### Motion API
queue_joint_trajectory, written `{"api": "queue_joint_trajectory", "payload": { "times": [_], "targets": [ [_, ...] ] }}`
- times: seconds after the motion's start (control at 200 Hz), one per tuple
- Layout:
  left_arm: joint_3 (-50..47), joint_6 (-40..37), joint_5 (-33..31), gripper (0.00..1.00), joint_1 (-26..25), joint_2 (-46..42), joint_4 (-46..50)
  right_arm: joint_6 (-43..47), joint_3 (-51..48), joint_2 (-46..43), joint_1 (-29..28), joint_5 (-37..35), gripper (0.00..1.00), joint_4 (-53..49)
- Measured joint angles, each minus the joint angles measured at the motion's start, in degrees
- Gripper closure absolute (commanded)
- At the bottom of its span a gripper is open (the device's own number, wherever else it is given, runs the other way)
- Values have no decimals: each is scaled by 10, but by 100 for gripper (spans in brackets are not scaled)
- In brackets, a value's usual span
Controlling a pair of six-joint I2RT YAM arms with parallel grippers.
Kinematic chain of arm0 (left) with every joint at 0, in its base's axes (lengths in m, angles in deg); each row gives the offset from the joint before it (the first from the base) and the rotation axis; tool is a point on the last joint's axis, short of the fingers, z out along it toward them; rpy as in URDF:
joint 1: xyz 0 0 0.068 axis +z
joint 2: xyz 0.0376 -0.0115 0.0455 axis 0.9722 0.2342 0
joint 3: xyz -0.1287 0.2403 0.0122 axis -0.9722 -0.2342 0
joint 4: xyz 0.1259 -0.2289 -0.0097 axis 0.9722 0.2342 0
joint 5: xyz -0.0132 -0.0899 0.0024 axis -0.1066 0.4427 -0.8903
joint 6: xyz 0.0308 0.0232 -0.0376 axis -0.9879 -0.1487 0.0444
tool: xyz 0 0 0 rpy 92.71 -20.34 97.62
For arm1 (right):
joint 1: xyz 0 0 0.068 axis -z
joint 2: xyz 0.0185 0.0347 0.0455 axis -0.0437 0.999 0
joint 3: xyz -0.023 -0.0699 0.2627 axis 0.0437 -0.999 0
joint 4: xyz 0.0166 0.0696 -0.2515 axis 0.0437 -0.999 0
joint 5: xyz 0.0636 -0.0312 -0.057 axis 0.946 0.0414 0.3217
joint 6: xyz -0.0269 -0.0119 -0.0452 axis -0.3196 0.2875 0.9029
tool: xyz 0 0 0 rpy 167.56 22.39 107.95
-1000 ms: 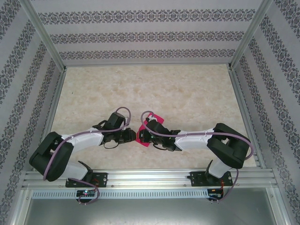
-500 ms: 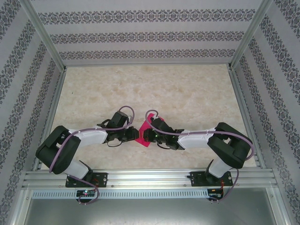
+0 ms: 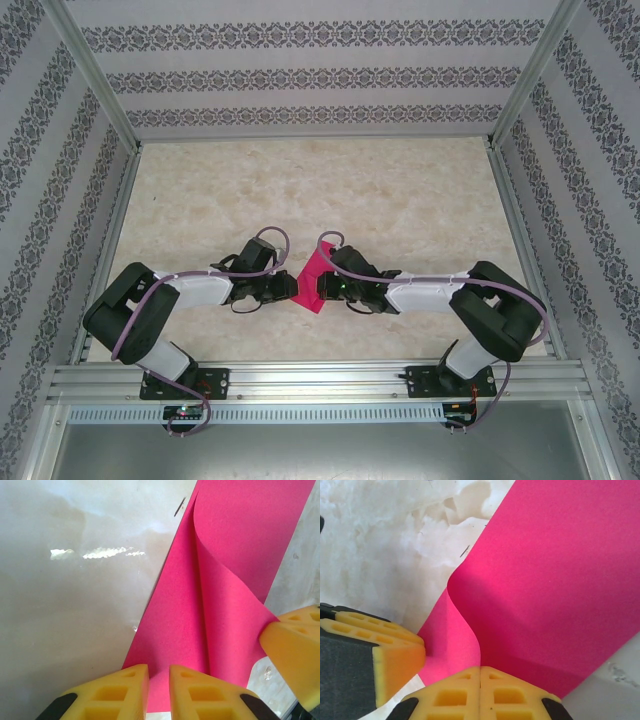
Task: Fold a paper plane with a square sheet of paper (pick it up from the middle)
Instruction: Fold the triangle a second time at the center of the table.
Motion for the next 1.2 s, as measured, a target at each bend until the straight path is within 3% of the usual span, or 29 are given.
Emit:
{"api": "queue_joint_trajectory", "payload": {
  "times": [0.57,1.199],
  "targets": [
    [8,-9,-4,79,0,1,13,118,22,17,29,50,97,-27],
    [14,-19,-9,79,0,2,24,143,28,41,43,51,96,-41]
  ]
}}
